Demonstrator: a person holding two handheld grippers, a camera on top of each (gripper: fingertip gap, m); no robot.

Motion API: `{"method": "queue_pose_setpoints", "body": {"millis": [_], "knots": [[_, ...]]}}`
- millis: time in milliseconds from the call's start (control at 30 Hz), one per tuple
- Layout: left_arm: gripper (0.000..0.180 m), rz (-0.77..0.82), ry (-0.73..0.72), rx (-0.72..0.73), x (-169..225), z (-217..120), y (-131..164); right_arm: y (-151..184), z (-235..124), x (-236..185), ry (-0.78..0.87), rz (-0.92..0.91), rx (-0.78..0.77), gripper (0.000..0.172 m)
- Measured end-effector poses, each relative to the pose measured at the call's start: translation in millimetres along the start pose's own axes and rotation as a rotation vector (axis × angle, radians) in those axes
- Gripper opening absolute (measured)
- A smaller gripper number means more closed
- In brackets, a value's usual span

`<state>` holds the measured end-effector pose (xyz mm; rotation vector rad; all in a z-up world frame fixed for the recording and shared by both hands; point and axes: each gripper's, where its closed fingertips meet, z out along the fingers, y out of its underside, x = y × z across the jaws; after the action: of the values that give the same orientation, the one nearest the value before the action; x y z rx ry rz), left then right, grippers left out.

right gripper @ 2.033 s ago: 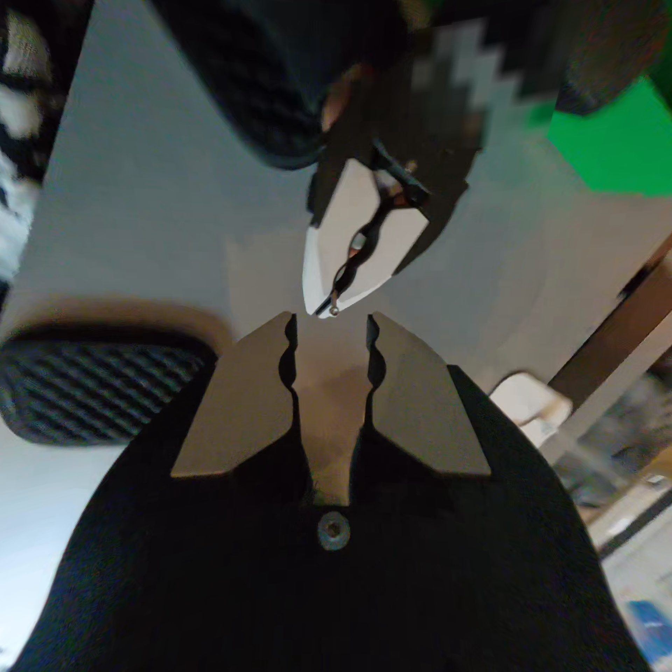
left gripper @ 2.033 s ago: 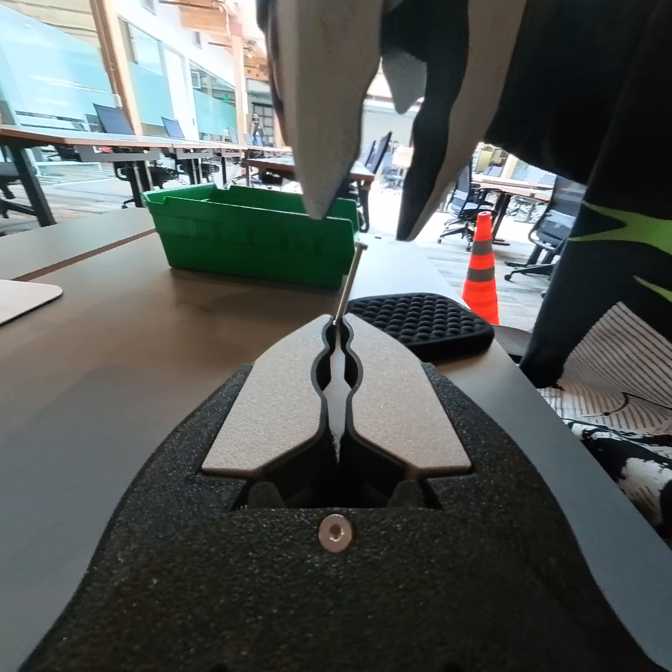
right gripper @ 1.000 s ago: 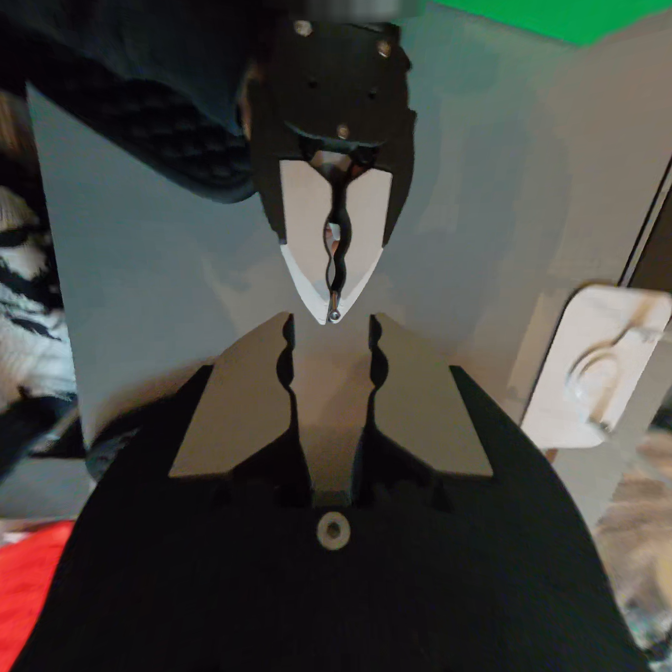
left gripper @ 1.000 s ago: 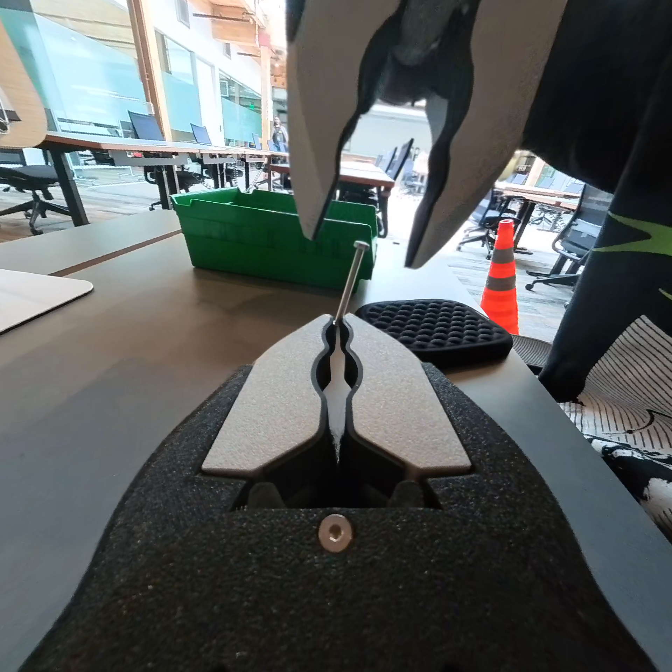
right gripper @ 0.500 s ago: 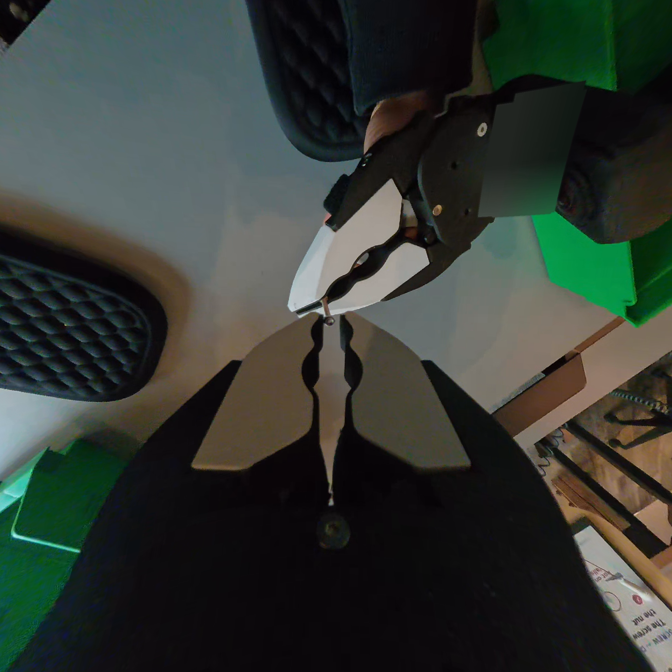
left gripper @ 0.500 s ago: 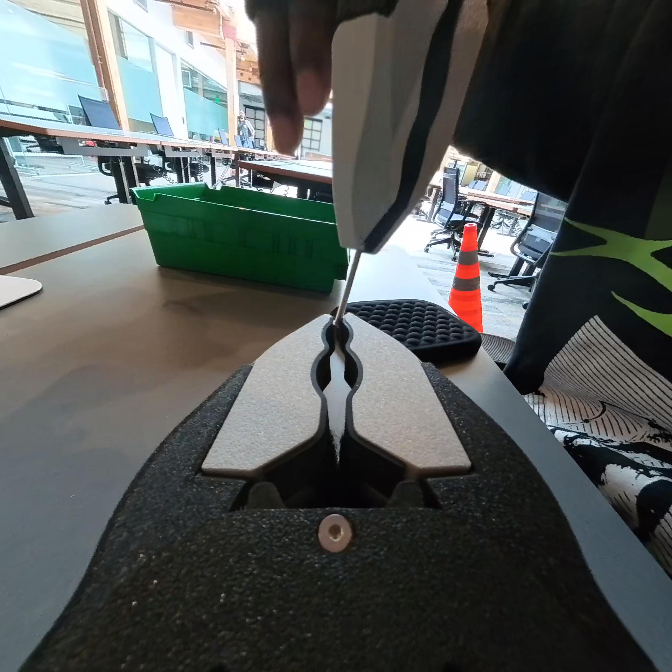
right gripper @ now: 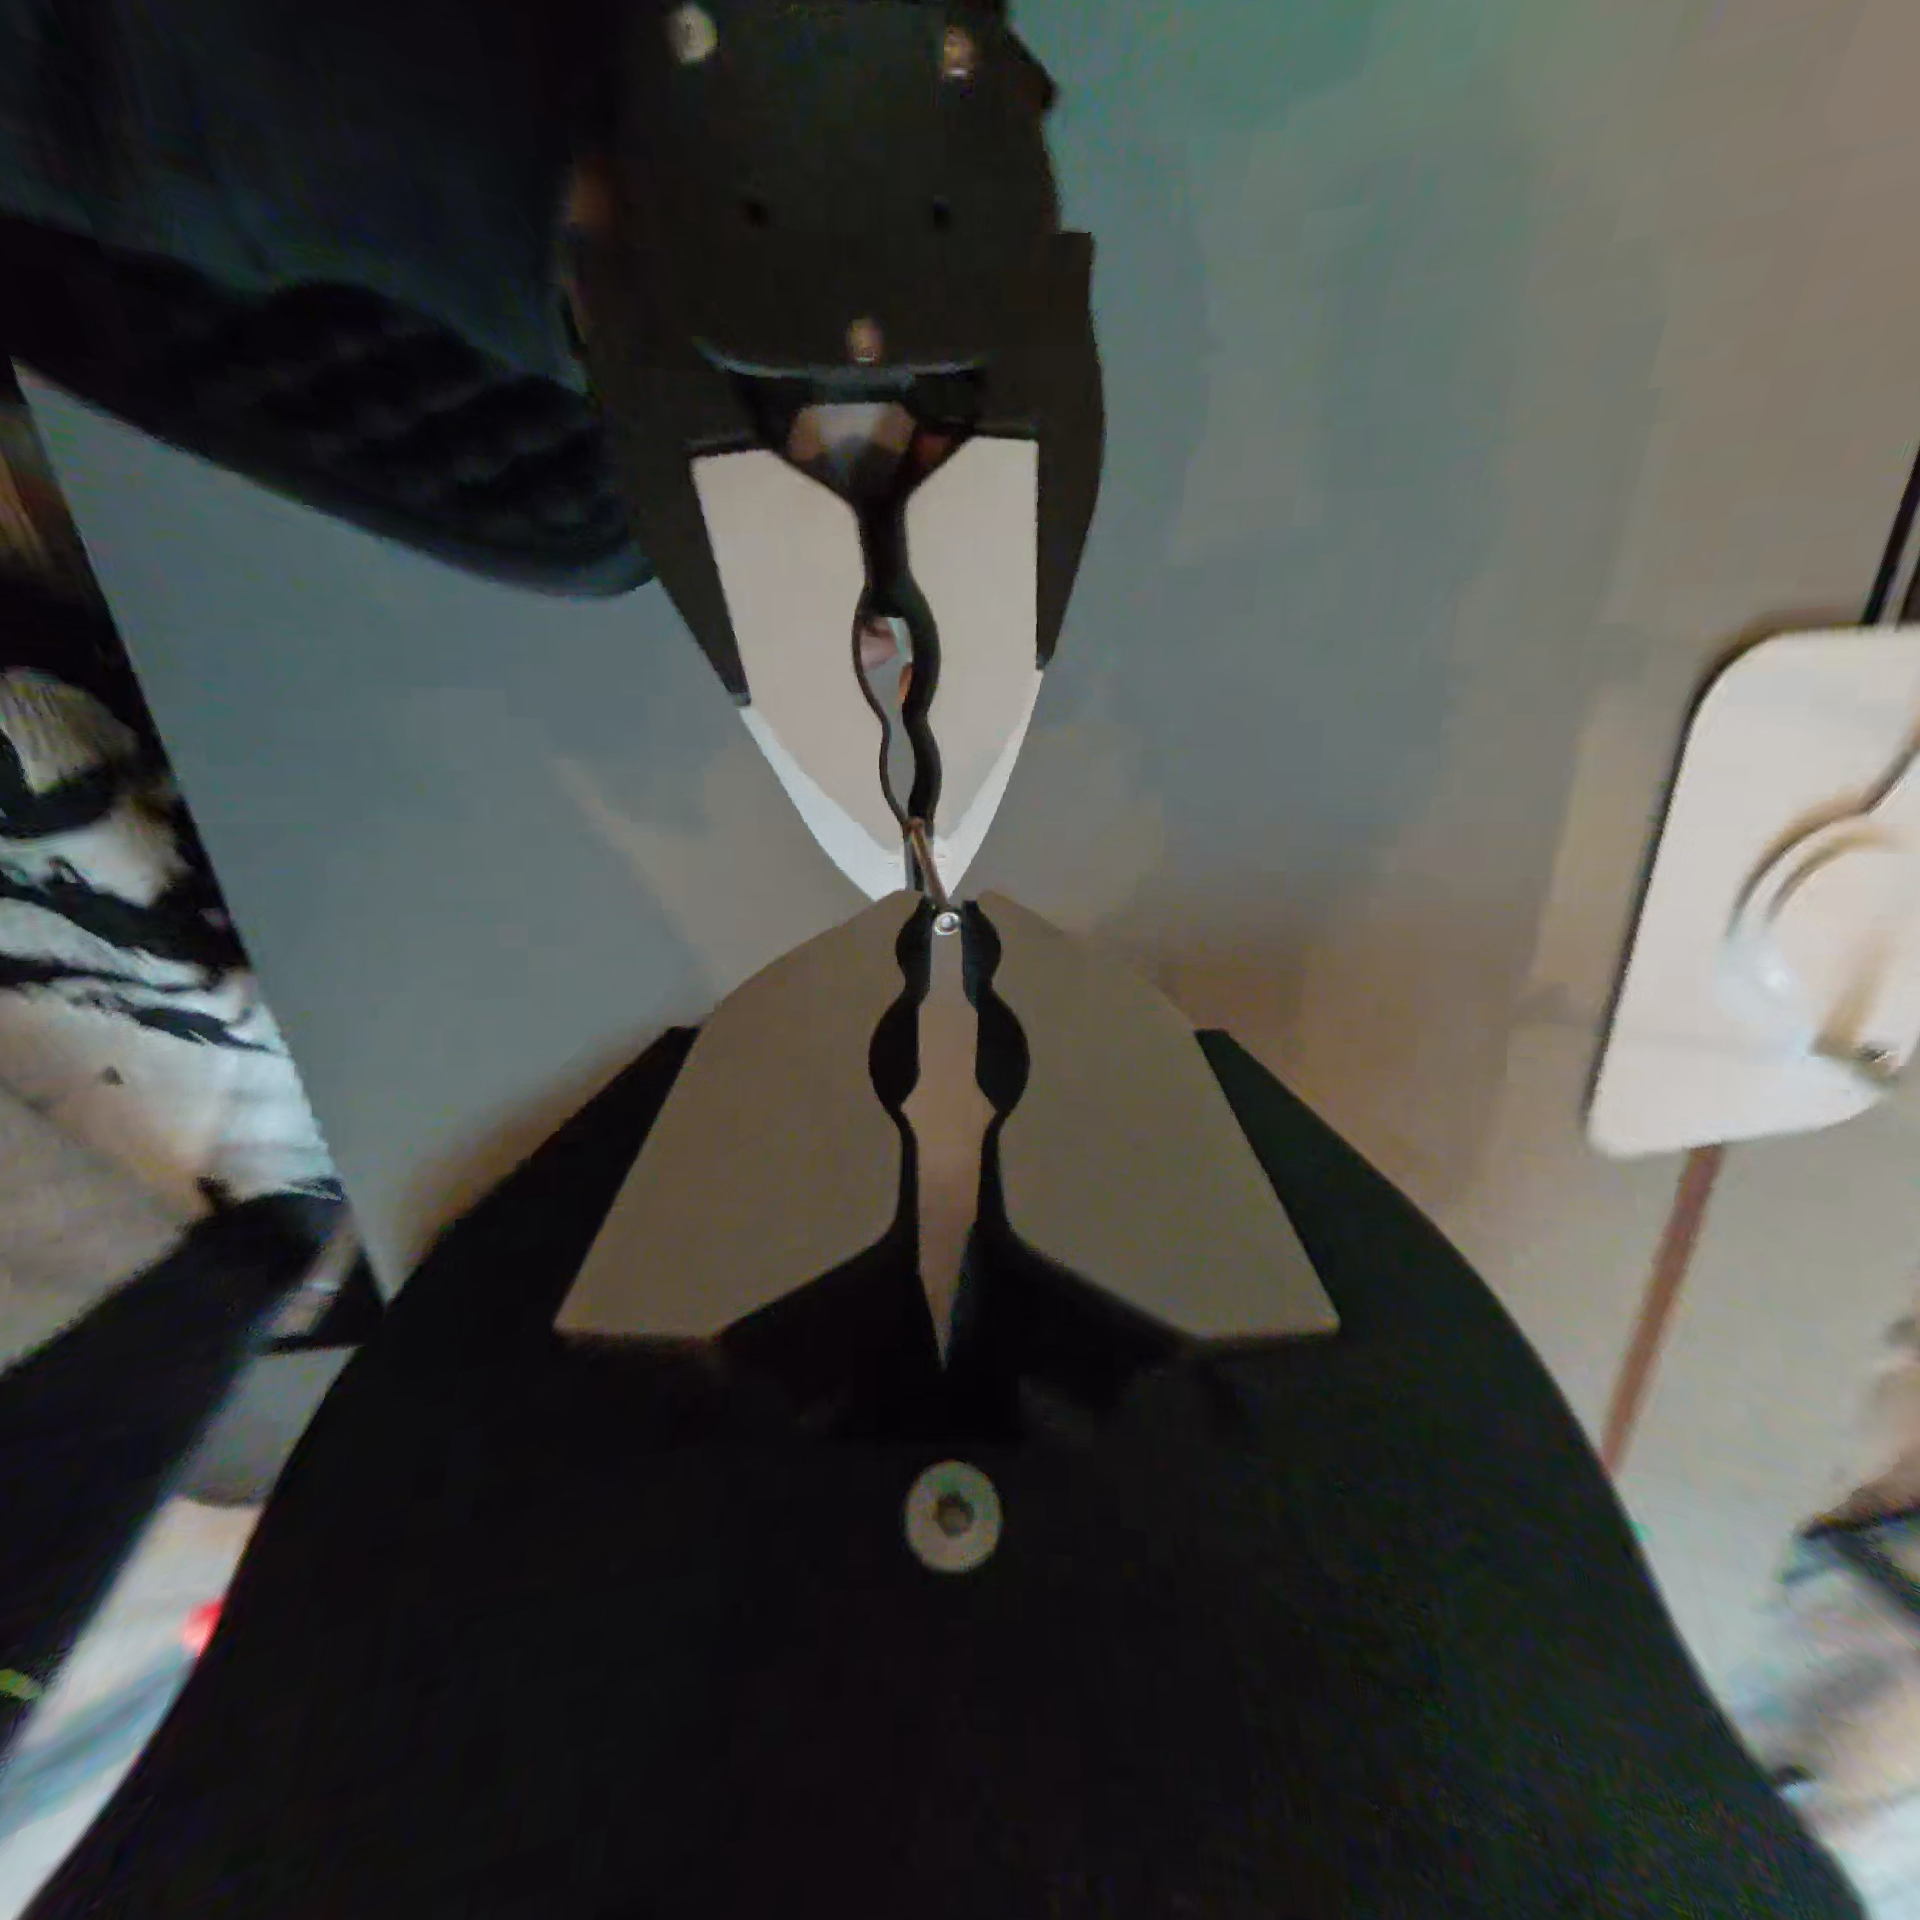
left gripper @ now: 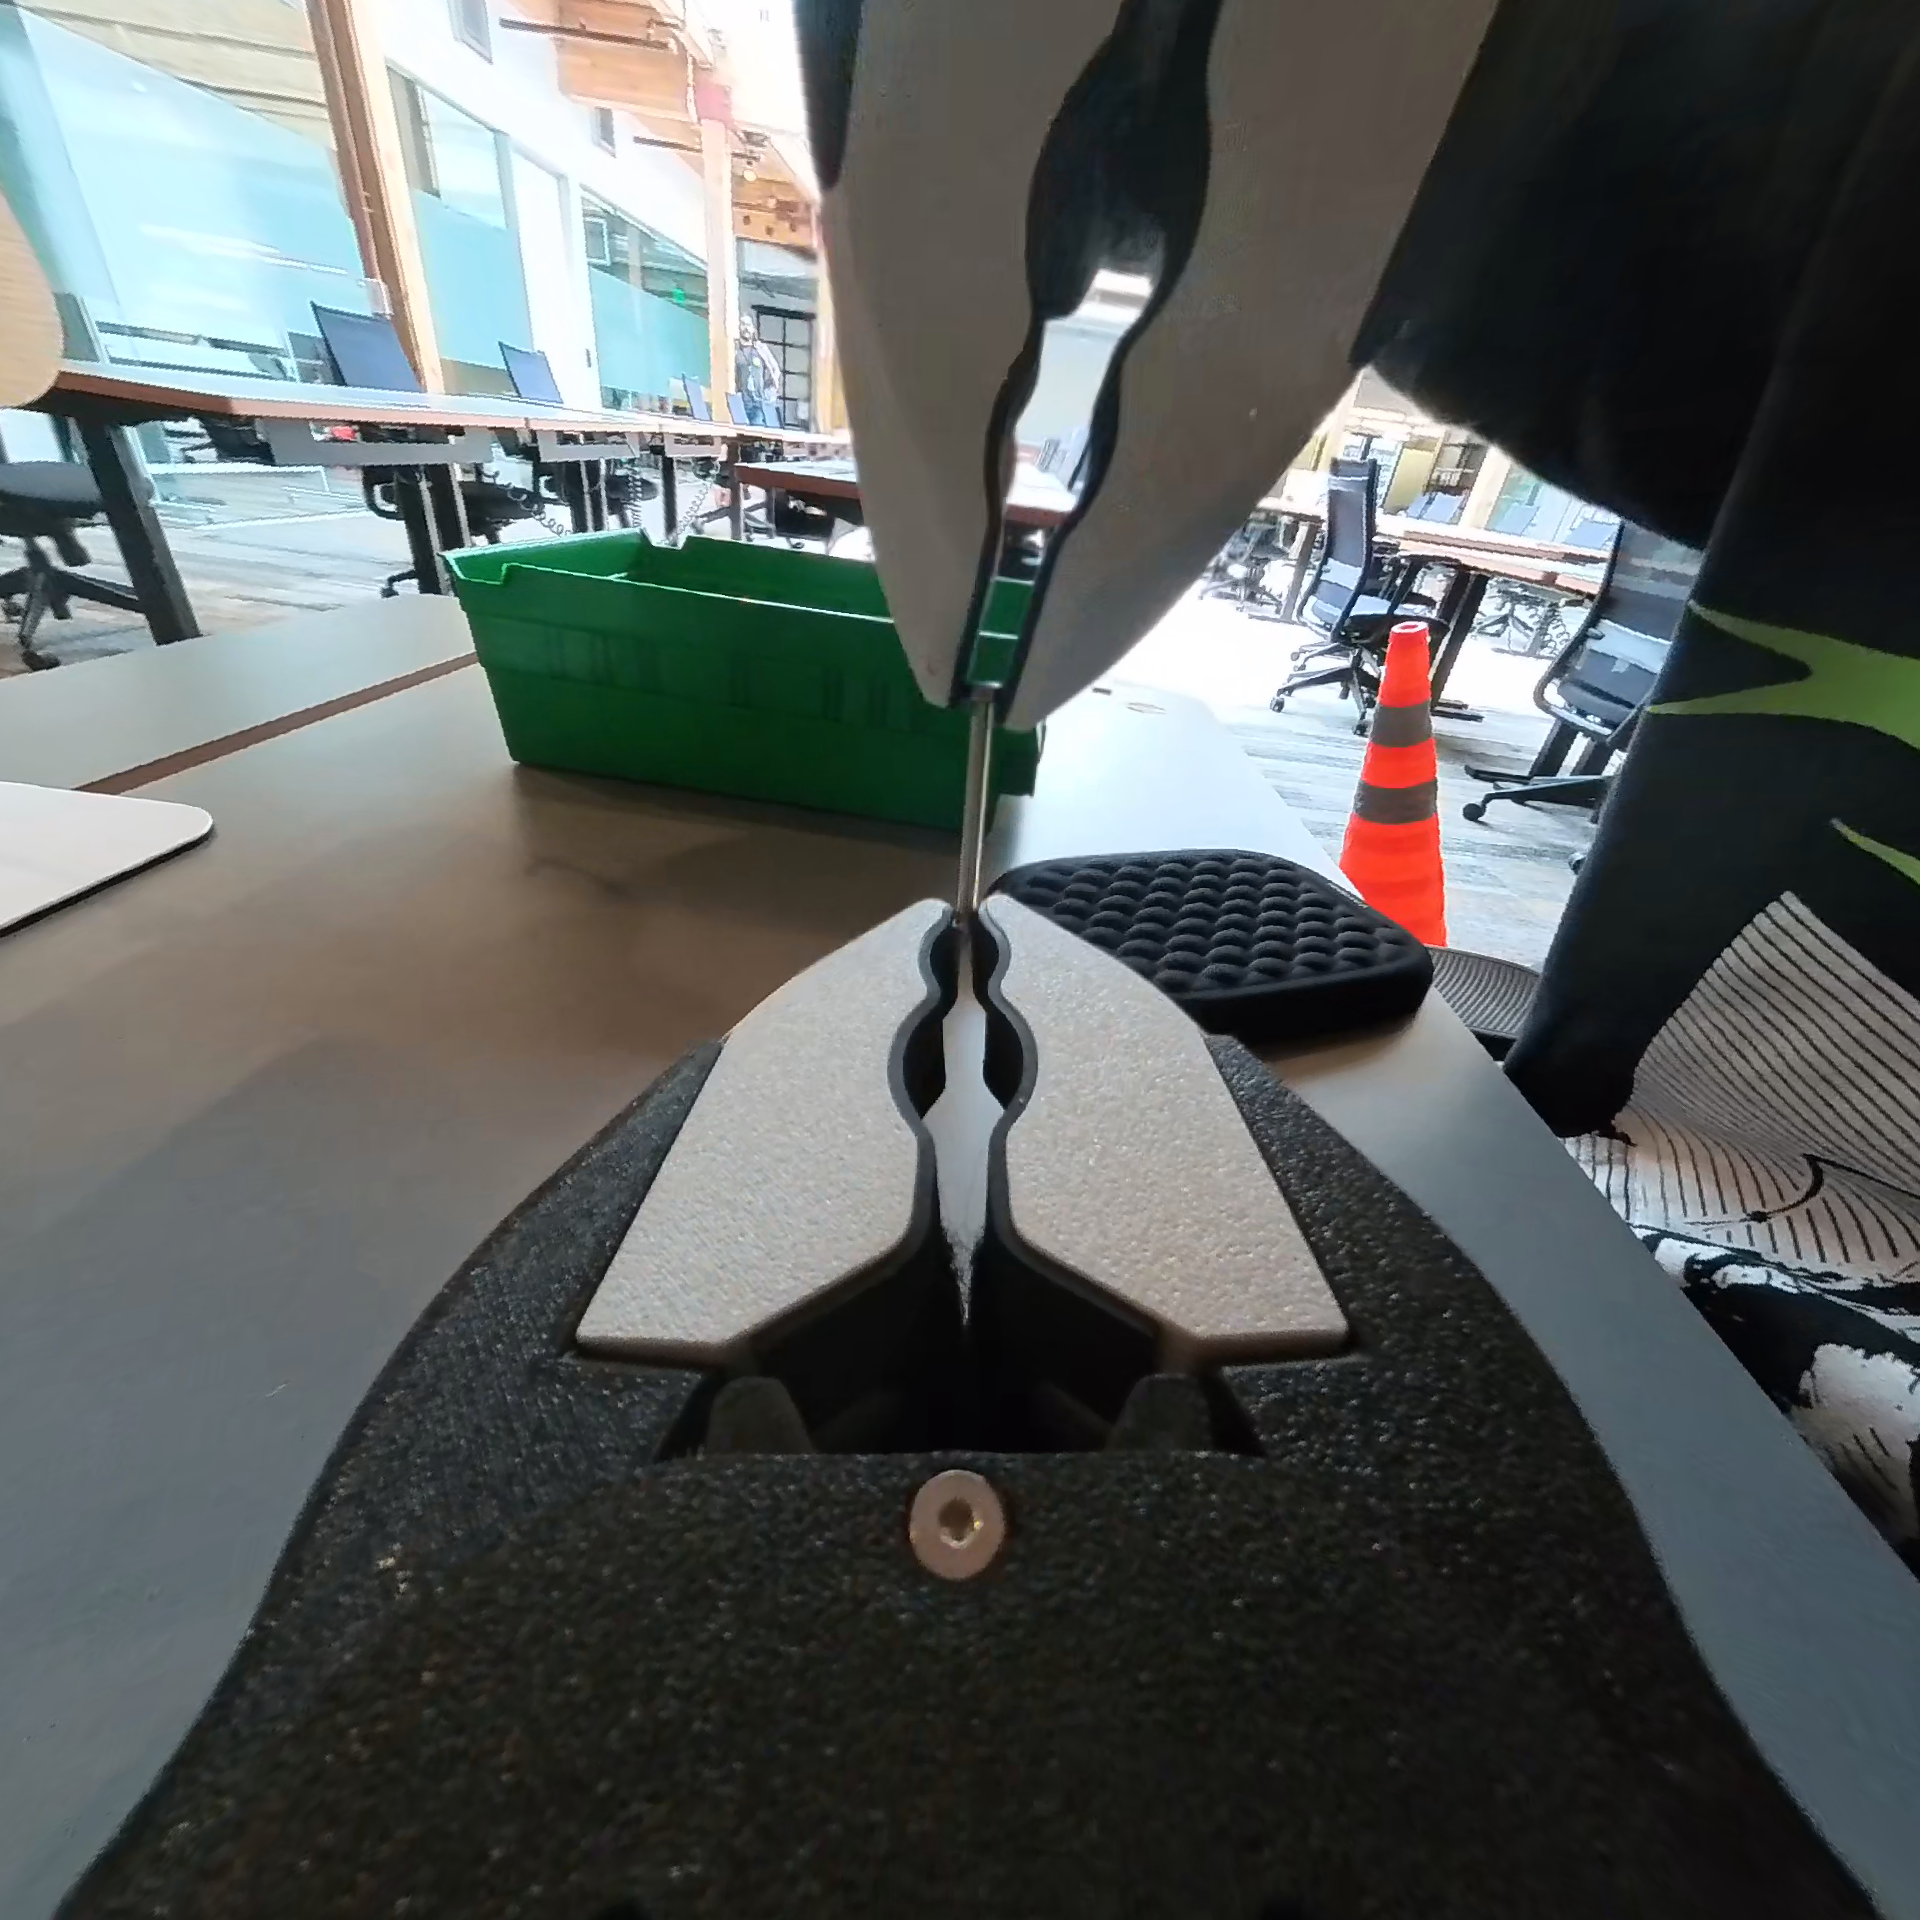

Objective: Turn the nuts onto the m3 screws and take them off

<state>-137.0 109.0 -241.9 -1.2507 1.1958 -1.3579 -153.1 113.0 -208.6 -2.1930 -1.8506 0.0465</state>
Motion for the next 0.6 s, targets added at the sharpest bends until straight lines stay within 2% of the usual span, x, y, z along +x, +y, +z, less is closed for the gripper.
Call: {"method": "queue_pose_setpoints", "body": {"millis": [67,100,200,267,333,400,600], "knots": [[0.001,0.005,0.002,-0.005,0.6,0.6,0.7,-1.0,-0.2,-1.5,0.0,0.066,0.018,0.005],[0.001,0.003,0.003,-0.004,0.5,0.5,0.5,-2.2,-0.4,-2.2,0.006,0.043,0.029,0.005],[0.001,0.001,0.018,-0.005,2.4,0.9,0.7,-6.8,-5.2,-6.3,0.003,-0.215,0.063,0.034],[0.001,-0.002,0.032,-0.007,4.3,1.5,0.9,-9.7,-11.8,-7.0,0.007,-0.449,0.093,0.039],[0.001,-0.009,0.04,-0.004,4.8,1.5,0.6,-6.5,-16.1,-11.5,-0.027,-0.667,0.089,0.035],[0.001,-0.012,0.044,-0.001,5.1,1.3,0.2,-2.7,-15.8,-14.1,-0.062,-0.809,0.07,0.028],[0.001,-0.015,0.054,-0.001,6.1,1.6,0.1,-6.2,-7.8,-14.6,-0.121,-0.936,0.06,0.015]]}}
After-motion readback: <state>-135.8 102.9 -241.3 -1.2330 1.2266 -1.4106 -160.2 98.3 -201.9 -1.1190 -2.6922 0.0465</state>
